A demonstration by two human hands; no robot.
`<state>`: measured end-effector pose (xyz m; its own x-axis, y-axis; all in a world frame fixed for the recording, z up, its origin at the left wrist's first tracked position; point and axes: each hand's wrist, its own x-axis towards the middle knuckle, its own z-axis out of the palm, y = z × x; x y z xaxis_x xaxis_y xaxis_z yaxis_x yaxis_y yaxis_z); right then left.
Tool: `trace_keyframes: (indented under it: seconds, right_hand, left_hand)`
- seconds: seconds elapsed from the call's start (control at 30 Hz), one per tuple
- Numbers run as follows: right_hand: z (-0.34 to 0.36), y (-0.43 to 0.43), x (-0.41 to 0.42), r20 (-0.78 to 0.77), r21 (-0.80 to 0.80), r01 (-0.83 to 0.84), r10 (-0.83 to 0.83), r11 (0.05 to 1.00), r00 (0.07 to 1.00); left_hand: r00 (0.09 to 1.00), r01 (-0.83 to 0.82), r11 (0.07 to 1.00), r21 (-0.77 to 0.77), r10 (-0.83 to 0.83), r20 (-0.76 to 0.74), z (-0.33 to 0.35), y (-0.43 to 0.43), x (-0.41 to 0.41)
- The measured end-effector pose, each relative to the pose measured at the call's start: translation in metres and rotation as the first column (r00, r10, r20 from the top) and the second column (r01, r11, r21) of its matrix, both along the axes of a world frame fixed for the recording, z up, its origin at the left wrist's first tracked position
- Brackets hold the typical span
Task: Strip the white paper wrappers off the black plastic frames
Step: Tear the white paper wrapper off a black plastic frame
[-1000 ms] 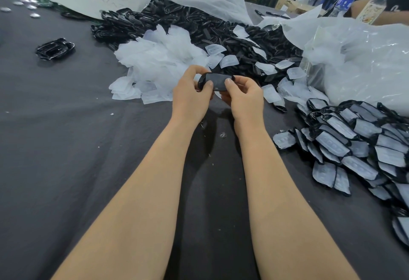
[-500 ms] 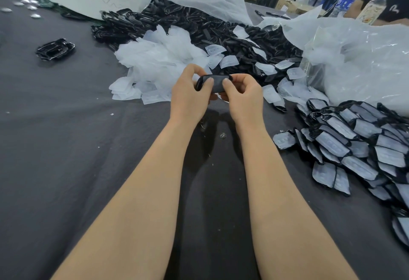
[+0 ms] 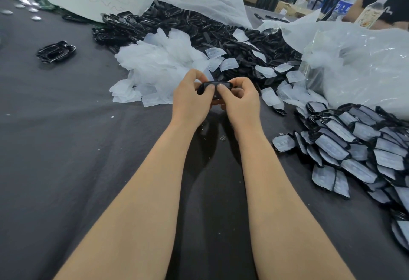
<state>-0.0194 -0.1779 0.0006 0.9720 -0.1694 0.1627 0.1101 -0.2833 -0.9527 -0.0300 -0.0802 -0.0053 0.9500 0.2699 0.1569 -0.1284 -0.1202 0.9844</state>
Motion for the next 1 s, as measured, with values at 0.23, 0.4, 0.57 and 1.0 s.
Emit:
trace_keyframes:
  seconds: [0.23, 0.4, 0.57, 1.0]
  right_hand:
    - [-0.0011, 0.0023, 0.0027, -0.022, 0.170, -0.014, 0.018, 0.985, 1.000]
    - [-0.0042, 0.0004, 0.0068, -0.024, 0.097, -0.035, 0.038, 0.995, 0.999]
    - [-0.0050, 0.0002, 0.0058, -0.020, 0.155, -0.049, 0.053, 0.987, 0.998]
    - [-0.0015, 0.0007, 0.0036, -0.072, 0.286, -0.043, 0.066, 0.957, 0.995]
  left_hand:
    - [0.999, -0.029, 1.000, -0.012, 0.029, -0.023, -0.0020, -0.0019, 0.0019]
    - [0.998, -0.061, 0.998, 0.016, 0.061, -0.016, -0.0022, -0.0016, 0.0023]
    - [0.998, -0.041, 0.994, -0.106, 0.035, -0.050, 0.0005, 0.0005, 0.0027]
    - [0.999, 0.013, 0.990, -0.144, -0.019, -0.045, 0.0004, 0.0003, 0.0019]
